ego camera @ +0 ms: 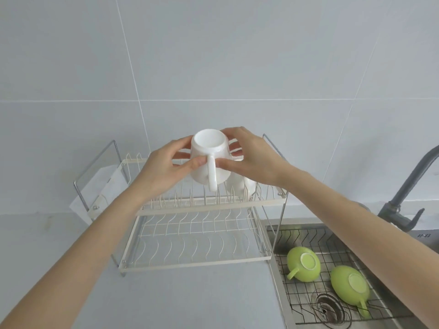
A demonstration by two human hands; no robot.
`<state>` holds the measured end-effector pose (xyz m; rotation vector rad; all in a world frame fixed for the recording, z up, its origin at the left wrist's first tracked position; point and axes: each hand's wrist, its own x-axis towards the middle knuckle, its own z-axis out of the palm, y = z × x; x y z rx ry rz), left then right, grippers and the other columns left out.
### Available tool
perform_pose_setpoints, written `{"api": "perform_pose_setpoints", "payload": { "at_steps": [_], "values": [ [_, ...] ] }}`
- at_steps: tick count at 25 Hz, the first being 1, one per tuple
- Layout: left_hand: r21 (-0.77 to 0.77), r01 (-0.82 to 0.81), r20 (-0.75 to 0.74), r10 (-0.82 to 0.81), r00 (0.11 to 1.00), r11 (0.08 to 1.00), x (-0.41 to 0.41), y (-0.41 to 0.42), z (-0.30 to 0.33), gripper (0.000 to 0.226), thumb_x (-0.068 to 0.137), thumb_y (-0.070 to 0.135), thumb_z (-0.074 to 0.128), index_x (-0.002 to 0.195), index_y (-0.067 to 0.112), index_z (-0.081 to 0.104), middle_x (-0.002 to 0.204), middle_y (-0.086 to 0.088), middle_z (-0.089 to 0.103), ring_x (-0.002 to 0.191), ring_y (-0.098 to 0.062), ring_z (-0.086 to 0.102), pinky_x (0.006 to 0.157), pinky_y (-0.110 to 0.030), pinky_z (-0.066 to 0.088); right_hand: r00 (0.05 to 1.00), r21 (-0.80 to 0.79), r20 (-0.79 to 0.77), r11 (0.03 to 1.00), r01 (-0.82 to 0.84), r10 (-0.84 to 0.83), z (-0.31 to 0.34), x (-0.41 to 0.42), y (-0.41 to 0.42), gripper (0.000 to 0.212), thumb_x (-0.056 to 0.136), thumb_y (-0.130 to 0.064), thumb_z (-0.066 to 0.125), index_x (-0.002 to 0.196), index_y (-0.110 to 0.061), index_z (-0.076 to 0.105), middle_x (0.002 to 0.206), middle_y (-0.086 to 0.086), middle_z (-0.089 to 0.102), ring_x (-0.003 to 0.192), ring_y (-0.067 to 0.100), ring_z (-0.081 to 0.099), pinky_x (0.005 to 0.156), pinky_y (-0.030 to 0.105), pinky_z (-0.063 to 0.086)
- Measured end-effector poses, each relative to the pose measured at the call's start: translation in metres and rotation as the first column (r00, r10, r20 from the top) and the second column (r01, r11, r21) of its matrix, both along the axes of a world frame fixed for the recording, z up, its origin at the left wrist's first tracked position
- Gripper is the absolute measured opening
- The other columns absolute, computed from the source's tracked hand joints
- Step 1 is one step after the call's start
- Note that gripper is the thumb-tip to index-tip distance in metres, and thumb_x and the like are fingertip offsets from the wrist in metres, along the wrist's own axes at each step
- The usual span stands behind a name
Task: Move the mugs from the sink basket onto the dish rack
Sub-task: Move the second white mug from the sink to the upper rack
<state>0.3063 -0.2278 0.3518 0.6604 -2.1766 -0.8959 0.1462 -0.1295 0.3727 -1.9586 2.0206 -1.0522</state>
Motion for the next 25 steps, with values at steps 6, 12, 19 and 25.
{"api": "perform_pose_setpoints", "payload": {
  "at_steps": [6, 12, 19, 25],
  "values": [
    [0.0, -0.009, 0.143, 0.009, 0.99, 1.0, -0.009, -0.047, -0.011, 0.047, 0.081, 0.032, 0.063, 0.127, 0.025, 0.051, 0.116, 0.007, 0.059, 0.101, -0.01, 0.057, 0.08, -0.019, 0.041, 0.998, 0.15, -0.069, 0.989, 0.003, 0.007, -0.012, -0.007, -0.054, 0.068, 0.082, -0.028, 0.065, 0.139, -0.011, 0.031, 0.132, 0.014, 0.046, 0.115, 0.027, 0.052, 0.101, 0.036, 0.043],
    [0.079, 0.003, 0.257, -0.023, 0.966, 0.997, -0.019, -0.078, -0.037, 0.049, 0.083, 0.027, 0.064, 0.129, 0.023, 0.048, 0.121, 0.0, 0.055, 0.104, -0.011, 0.054, 0.087, -0.022, 0.036, 0.998, 0.294, -0.058, 0.955, 0.036, -0.02, -0.042, -0.013, -0.09, 0.063, 0.083, -0.027, 0.065, 0.136, -0.009, 0.034, 0.13, 0.016, 0.053, 0.117, 0.03, 0.051, 0.1, 0.044, 0.044],
    [0.155, 0.013, 0.394, -0.074, 0.916, 0.988, -0.022, -0.087, -0.056, 0.047, 0.083, 0.025, 0.064, 0.127, 0.022, 0.05, 0.119, 0.004, 0.059, 0.096, -0.01, 0.057, 0.07, 0.0, 0.037, 0.992, 0.414, -0.127, 0.908, 0.059, -0.007, -0.065, -0.012, -0.099, 0.063, 0.082, -0.032, 0.064, 0.134, -0.012, 0.035, 0.129, 0.013, 0.052, 0.115, 0.03, 0.049, 0.097, 0.04, 0.044],
    [0.165, -0.007, 0.422, -0.065, 0.904, 0.986, -0.02, -0.086, -0.057, 0.048, 0.083, 0.029, 0.063, 0.128, 0.021, 0.047, 0.128, -0.001, 0.057, 0.094, -0.012, 0.058, 0.069, -0.004, 0.037, 0.989, 0.426, -0.151, 0.903, 0.063, 0.002, -0.065, -0.008, -0.097, 0.064, 0.084, -0.034, 0.061, 0.136, -0.011, 0.033, 0.13, 0.015, 0.05, 0.116, 0.031, 0.049, 0.098, 0.04, 0.042]
  ]
}}
